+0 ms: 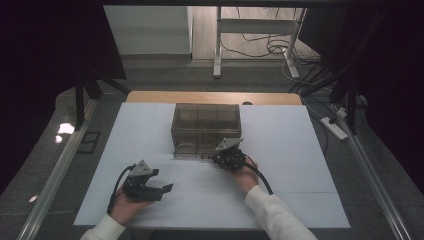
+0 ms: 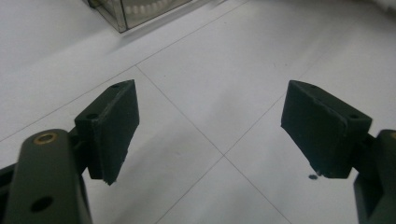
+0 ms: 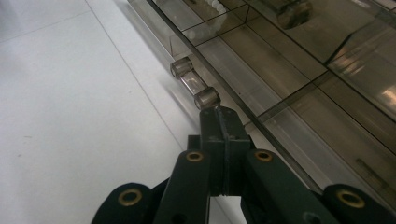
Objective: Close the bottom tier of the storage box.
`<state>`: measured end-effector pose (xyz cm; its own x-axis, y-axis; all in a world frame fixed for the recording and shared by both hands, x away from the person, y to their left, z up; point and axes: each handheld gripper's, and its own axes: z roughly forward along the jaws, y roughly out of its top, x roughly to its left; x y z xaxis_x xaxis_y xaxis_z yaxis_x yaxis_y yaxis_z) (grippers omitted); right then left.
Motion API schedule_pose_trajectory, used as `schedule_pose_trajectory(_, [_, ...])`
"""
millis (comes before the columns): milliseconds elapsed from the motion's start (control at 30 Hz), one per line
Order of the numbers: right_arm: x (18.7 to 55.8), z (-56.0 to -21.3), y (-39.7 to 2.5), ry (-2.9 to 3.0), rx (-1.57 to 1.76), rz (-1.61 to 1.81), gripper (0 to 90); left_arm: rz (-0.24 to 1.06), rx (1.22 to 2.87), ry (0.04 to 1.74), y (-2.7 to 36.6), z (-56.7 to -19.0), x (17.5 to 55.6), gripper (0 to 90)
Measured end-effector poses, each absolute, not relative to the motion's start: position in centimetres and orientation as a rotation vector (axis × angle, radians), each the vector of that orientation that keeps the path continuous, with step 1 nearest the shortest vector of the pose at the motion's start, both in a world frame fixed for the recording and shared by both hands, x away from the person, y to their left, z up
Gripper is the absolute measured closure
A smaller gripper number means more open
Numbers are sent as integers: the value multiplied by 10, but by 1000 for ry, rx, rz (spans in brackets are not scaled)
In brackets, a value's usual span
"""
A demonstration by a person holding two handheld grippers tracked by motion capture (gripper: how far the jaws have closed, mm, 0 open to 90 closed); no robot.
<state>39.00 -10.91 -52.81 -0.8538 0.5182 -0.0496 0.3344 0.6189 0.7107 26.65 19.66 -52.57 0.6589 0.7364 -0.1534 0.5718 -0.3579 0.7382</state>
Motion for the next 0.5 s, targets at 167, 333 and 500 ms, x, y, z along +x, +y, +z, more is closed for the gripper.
schedule_pose_trajectory(167, [393, -528, -109, 2591, 706, 1062, 894, 259, 2067, 1011, 196, -526, 266, 200])
schedule_pose_trajectory(333, [397, -529, -109, 2583, 706, 1063, 894, 257, 2066, 1014, 197, -526, 266, 199])
schedule_pose_trajectory(500, [399, -529, -109, 2584, 710, 1062, 894, 259, 2066, 1013, 196, -526, 266, 199])
